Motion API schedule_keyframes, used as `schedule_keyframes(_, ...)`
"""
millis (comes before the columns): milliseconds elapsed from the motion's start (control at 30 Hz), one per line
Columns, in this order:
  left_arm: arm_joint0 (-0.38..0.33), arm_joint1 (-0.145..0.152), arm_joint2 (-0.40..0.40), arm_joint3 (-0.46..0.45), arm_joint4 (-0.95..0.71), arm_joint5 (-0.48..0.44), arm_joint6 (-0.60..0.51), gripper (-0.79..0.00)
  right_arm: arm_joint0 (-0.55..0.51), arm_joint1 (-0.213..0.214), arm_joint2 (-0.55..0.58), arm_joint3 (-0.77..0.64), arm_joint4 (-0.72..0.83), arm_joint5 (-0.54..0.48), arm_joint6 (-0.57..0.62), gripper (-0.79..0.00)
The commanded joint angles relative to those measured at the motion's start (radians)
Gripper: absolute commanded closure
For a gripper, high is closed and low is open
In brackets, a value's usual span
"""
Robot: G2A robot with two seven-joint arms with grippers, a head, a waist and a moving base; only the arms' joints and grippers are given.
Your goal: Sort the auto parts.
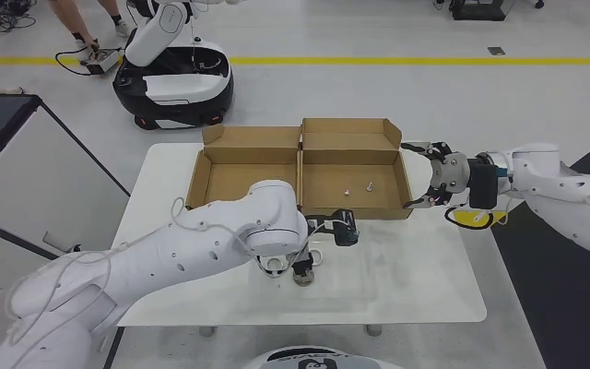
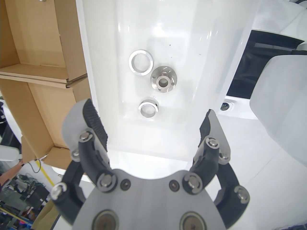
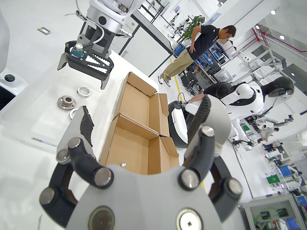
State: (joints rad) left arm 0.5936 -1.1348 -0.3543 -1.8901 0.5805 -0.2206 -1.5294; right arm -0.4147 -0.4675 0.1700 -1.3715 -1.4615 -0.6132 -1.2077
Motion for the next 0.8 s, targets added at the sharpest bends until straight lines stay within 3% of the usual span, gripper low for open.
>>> schedule_keyframes(0, -0.008, -0.003, 0.011, 0.011, -0.001, 0.03, -0.006, -0.785, 0.0, 0.0, 0.0, 0.0, 0.0, 0.0, 0.0, -0.785)
schedule_keyframes(367, -0.087, -0.047, 0.13, 0.078, -0.034, 0.123, -0.006, -0.785, 0.0, 0.0, 0.0, 0.0, 0.0, 0.0, 0.0, -0.785)
schedule_keyframes(767, -0.089, -0.09, 0.184, 0.133, -0.008, 0.152, -0.006, -0.785, 0.0, 0.0, 0.0, 0.0, 0.0, 0.0, 0.0, -0.785)
